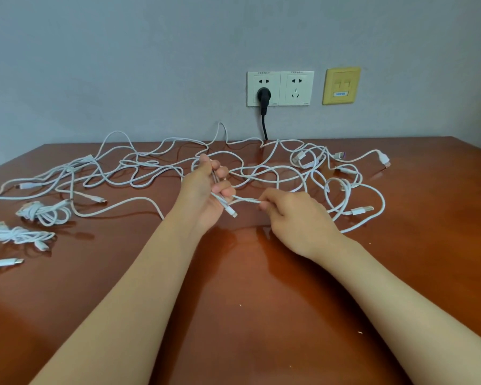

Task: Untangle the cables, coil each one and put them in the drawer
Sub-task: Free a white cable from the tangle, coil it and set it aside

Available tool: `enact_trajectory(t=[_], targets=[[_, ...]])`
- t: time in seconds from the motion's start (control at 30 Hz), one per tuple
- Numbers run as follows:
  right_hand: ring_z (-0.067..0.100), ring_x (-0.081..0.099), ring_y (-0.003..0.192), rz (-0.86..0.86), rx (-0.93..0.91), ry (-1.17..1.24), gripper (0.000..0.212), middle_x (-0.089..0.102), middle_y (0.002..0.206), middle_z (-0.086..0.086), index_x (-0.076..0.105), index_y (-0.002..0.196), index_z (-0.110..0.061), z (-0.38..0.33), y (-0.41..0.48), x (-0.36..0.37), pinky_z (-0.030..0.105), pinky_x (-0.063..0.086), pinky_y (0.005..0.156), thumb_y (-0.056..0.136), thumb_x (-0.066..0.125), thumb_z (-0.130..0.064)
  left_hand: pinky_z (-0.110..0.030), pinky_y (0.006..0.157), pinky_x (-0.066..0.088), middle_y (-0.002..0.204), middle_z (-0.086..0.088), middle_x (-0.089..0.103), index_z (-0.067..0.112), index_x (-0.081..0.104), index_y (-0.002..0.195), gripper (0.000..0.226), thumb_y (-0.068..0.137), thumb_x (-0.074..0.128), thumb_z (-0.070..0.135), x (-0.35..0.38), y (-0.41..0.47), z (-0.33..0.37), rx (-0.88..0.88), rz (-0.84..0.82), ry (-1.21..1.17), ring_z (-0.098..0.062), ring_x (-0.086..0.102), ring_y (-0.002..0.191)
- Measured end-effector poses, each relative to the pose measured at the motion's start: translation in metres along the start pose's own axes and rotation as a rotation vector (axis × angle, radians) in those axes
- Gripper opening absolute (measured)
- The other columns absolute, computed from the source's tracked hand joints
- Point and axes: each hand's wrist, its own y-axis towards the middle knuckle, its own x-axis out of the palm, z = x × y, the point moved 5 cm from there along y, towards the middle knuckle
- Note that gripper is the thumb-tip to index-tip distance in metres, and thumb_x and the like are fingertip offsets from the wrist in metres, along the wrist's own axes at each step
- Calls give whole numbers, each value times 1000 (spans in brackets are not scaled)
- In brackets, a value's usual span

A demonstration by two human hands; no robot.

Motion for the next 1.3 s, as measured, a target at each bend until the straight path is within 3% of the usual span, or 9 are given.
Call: enact_trajectory(t=[0.13,0.27,0.33,0.47,0.67,0.8,1.07,1.17,1.3], targets=[[23,55,92,72,-1,22,12,59,81,-4,53,97,-24,3,1,-11,30,35,71,96,45,-34,-13,31,21,57,4,44,18,36,66,42,99,33,43,-13,3,6,0,108,56,-4,21,27],[16,56,101,160,-140,-153,17,64,99,-9,59,105,-31,-6,-2,-21,25,27,67,95,47,-35,-12,28,16,42,6,41,19,33,62,51,98,23,54,-11,1,4,-48,109,110,-5,19,25],[19,59,97,215,-242,-187,15,66,98,-7,64,101,-28,-12,-3,-22,25,26,66,93,51,-30,-13,27,14,37,6,37,18,32,63,49,101,21,48,-11,0,4,-72,104,102,-5,19,24],[24,63,60,279,-373,-224,5,65,63,-5,67,70,-21,-17,-3,-18,27,34,63,70,63,-18,-12,27,15,36,5,39,15,40,69,36,99,24,26,-14,-1,5,-51,141,175,-5,19,24],[22,58,57,241,-446,-260,11,60,62,-8,65,67,-22,-15,-3,-12,25,10,63,65,66,-11,-9,31,17,34,8,31,14,46,72,34,98,24,18,-9,-2,1,20,175,391,-4,19,26],[20,59,60,267,-505,-212,16,61,66,-9,66,71,-21,-19,-4,-13,29,20,63,80,53,-25,-10,34,27,38,7,29,14,46,72,32,96,26,17,-6,-4,1,79,194,633,-6,28,26],[16,61,72,337,-433,26,8,68,73,-7,69,77,-17,-19,-4,-17,36,46,67,77,64,-23,-13,31,29,52,-5,48,14,51,71,39,98,32,34,16,-19,-15,58,28,1109,-11,38,24],[11,47,68,305,-287,86,15,61,67,-11,64,77,-20,-15,-2,-24,28,31,66,79,66,-34,-12,33,21,44,0,46,17,48,63,59,97,22,57,20,-23,-22,-8,-71,1064,-11,28,26],[16,41,69,302,-92,17,25,50,70,-7,50,89,-21,-1,-2,-26,28,16,61,79,66,-38,-13,33,19,51,-1,52,21,59,77,73,78,15,79,25,-30,-38,-150,-318,1134,-10,24,33]])
